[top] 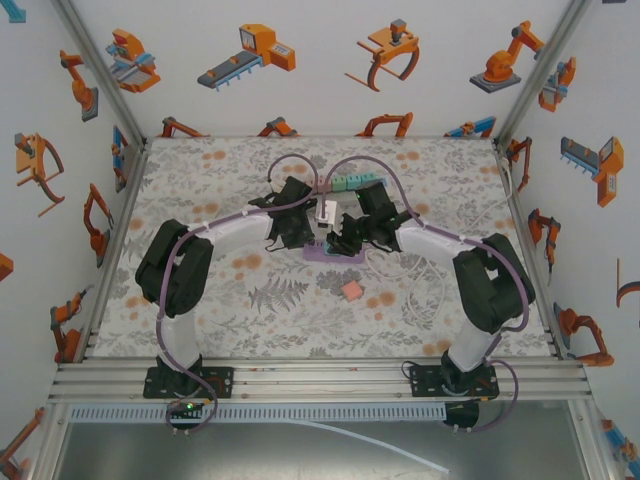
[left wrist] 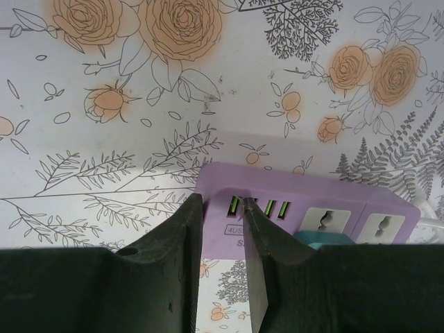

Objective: Pull the plug off the socket

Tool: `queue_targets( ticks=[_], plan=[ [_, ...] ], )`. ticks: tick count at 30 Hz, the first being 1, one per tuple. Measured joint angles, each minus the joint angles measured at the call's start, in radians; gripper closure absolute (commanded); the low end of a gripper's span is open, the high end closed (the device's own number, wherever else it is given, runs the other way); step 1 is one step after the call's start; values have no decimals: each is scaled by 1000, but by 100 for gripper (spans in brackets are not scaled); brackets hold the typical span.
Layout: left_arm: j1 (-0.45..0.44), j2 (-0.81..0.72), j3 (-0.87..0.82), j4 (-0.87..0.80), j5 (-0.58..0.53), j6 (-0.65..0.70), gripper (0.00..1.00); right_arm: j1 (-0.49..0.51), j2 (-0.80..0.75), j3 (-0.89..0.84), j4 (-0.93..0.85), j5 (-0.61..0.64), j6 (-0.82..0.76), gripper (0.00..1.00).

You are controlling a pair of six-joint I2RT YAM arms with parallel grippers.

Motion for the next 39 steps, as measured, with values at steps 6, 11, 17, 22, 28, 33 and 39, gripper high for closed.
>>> queue_targets(
  ticks=[6,11,17,22,28,33,39],
  plan=[
    [-5,5,8,-8,-16,0,70,5,-9,-9,-1,22,-46,100],
    [-7,12,17,-18,-21,0,70,-2,-39,-27,29,3,-24,100],
    [-3,19,24,-14,-58,-8,70,-13,-119,-36,117,-67,3,100],
    [-3,19,24,-14,-66,-8,70,-9,-117,-47,104,-56,-32,91],
    [-3,16,21,-6,-65,-4,70,-12,-119,-90,110,-34,-32,30],
    [-3,15,20,-2,-64,1,71,-21,-101,-60,65,-34,-81,35],
    [-3,14,20,-1,-63,4,71,-24,14,53,-3,-58,-129,41]
  ],
)
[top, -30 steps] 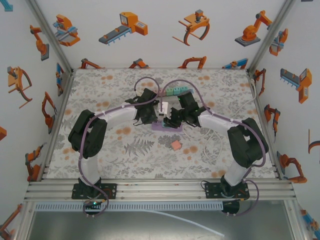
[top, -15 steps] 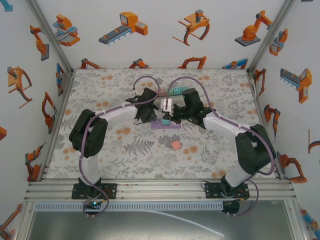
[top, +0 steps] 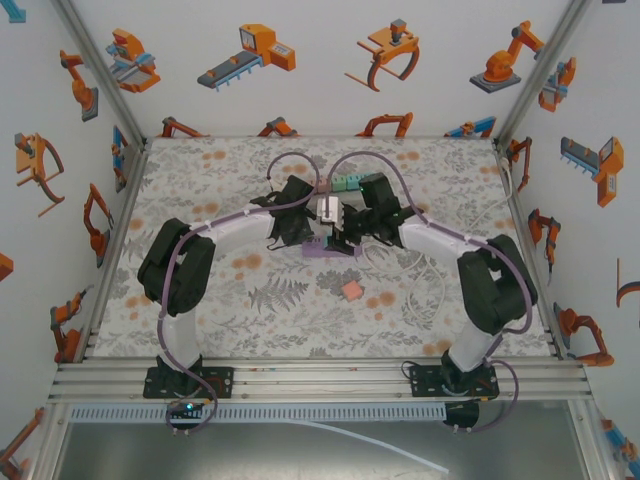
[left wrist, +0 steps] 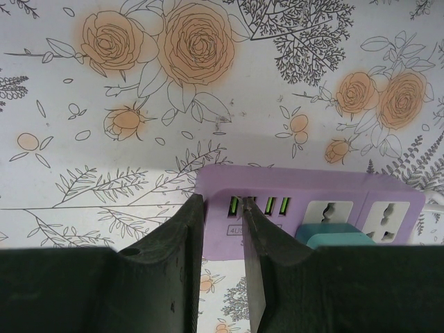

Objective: Pull the plug off the socket

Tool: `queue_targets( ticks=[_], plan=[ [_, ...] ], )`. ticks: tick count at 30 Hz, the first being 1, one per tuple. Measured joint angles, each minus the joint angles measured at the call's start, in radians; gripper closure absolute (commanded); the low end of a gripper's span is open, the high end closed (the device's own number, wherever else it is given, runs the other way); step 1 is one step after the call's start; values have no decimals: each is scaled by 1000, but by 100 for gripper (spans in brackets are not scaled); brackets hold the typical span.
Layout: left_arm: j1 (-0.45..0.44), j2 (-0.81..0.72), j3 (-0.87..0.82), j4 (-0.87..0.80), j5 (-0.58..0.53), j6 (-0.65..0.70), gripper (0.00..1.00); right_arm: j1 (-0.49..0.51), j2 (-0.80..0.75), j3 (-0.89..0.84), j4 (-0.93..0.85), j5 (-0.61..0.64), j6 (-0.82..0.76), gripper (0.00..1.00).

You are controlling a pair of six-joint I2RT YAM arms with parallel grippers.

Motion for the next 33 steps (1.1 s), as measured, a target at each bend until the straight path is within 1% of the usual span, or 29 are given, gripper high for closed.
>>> queue_targets(
  ticks=[7,13,15,18,20,23,27,33],
  plan=[
    [0,-4,-9,11,2,0,71,-2,85,32,-62,-5,-33,52],
    [0,-6,-13,15,2,1,71,-2,101,35,-68,8,-60,60],
    [0,-6,-13,15,2,0,71,-2,105,37,-63,11,-63,64],
    [0,-6,-13,15,2,1,71,-4,107,39,-60,11,-61,69],
    [0,-6,-13,15,3,1,71,-5,107,39,-59,11,-59,78],
    [0,-6,-13,15,2,0,72,-5,107,39,-59,10,-59,87],
    [-2,0,-13,9,-6,-11,78,-6,107,40,-58,-2,-47,100],
    [-10,4,-6,-4,-31,-37,79,-11,107,47,-55,-27,32,100]
  ],
)
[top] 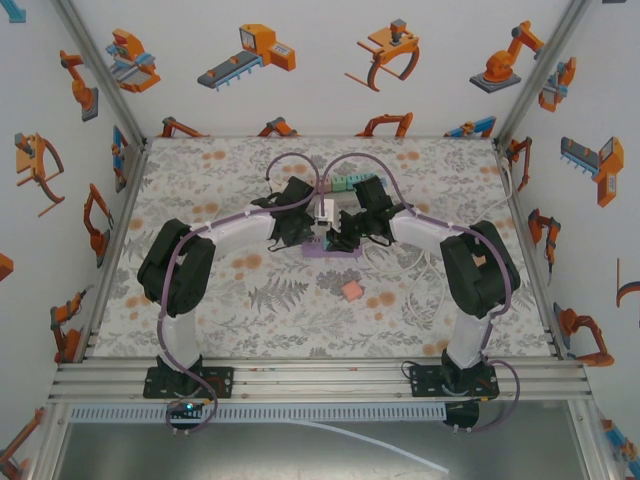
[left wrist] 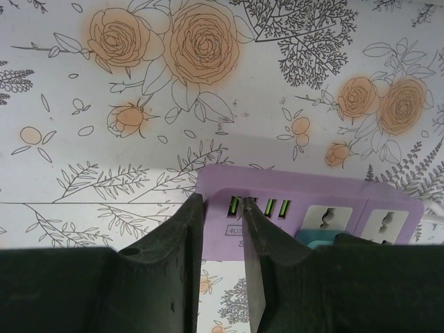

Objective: Pull the plug off the socket

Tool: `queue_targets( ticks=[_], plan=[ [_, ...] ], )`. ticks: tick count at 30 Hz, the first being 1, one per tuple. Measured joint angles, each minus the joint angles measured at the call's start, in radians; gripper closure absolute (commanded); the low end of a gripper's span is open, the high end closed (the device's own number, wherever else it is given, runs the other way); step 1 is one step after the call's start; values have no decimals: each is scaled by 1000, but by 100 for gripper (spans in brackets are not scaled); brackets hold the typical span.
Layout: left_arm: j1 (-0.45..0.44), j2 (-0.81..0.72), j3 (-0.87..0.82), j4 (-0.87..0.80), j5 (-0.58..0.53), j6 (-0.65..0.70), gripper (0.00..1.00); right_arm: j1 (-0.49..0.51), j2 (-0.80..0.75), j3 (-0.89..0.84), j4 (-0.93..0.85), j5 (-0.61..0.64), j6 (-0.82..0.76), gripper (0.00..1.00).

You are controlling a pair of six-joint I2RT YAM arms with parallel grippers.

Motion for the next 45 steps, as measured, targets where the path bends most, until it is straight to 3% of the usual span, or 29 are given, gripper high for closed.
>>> queue_targets(
  ticks=[5,11,19,31,39,45],
  plan=[
    [-1,7,13,-13,-15,-11,79,-2,0,-7,36,-4,53,100],
    [-1,9,13,-11,-19,-24,79,-3,-17,-25,29,32,-41,100],
    [-7,19,8,34,26,-53,79,-72,-47,-76,53,-43,-64,100],
    [-3,35,42,-8,21,-51,81,23,-48,17,-86,133,-98,100],
    [-3,45,48,4,31,-51,82,-58,-48,-48,14,2,-11,100],
    [-3,49,58,-7,33,-51,82,-14,-60,-35,-21,65,-69,100]
  ],
)
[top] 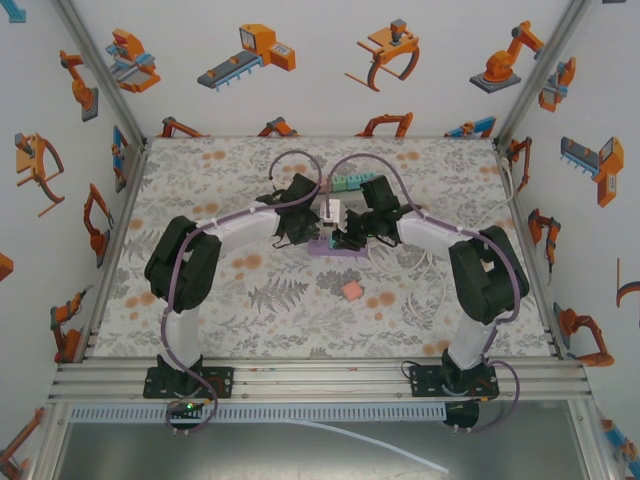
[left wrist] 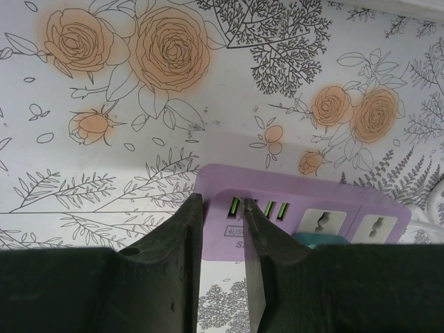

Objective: Pull the plug off the socket

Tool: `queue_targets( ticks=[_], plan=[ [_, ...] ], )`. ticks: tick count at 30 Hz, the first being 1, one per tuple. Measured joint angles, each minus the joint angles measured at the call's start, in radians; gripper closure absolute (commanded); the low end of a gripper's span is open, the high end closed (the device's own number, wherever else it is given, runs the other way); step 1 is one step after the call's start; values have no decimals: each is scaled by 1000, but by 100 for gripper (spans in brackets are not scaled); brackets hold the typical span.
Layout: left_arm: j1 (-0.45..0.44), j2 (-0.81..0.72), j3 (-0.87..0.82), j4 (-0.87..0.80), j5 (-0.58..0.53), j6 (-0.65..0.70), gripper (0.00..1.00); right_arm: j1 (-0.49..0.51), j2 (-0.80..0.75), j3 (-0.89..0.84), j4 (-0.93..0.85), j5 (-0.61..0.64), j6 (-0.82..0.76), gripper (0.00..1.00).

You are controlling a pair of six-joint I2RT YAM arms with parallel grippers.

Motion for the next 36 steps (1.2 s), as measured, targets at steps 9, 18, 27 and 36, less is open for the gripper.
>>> queue_targets(
  ticks=[9,18,27,36],
  plan=[
    [0,2,8,-12,-3,0,83,7,-8,0,18,11,91,100],
    [0,11,19,-14,5,-3,84,-27,-36,-38,51,-11,68,100],
    [0,21,26,-7,-3,-8,84,-42,-97,-43,108,-63,167,100],
    [6,25,32,2,-23,-10,56,-42,-241,-87,220,-102,195,77]
  ],
)
